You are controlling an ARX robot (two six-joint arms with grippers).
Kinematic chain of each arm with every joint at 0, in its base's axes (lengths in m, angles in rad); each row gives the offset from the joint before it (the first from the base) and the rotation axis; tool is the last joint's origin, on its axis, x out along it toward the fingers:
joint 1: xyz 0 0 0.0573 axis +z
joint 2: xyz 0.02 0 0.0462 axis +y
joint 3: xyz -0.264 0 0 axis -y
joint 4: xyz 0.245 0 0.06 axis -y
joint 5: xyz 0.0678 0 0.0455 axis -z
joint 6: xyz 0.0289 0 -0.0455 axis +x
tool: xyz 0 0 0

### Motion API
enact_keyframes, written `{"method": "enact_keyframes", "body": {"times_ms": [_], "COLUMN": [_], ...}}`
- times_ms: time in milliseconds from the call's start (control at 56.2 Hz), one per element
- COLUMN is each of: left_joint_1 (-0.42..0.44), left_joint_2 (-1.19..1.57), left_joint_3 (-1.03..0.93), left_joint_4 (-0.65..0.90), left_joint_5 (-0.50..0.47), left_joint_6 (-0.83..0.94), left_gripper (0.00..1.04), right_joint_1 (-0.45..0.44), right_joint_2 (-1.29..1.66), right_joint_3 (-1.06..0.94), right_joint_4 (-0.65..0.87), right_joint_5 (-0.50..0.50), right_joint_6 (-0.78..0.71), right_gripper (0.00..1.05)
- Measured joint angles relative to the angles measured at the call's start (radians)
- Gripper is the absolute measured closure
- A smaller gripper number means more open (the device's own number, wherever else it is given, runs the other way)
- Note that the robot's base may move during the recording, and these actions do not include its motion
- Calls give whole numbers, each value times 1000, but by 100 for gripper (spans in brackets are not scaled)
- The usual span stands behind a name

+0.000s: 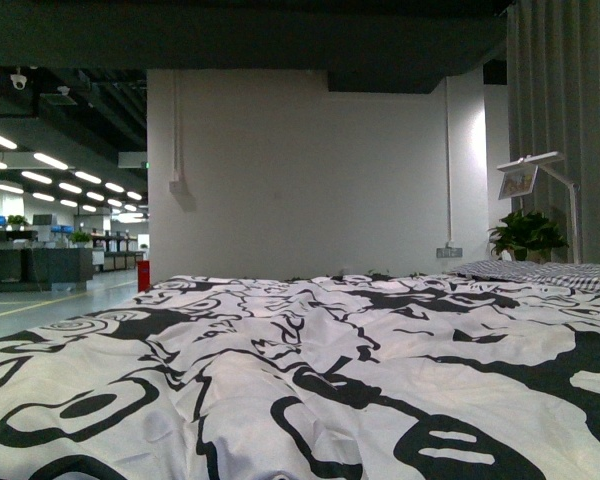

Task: Put away toys

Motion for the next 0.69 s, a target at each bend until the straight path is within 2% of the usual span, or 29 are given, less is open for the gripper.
{"method": "enact_keyframes", "body": {"times_ms": [694], "left_joint_1": [0], "left_joint_2": [0], "left_joint_3": [0], "left_joint_4": [0], "left_joint_5": [1], "left_joint_6": [0], "left_gripper": [6], "right_joint_1": [3], "right_joint_2": [1], "right_joint_3": [0], "right_joint_4": [-5], "right_joint_5": [-4], "right_joint_6": [0], "right_gripper": [95]}}
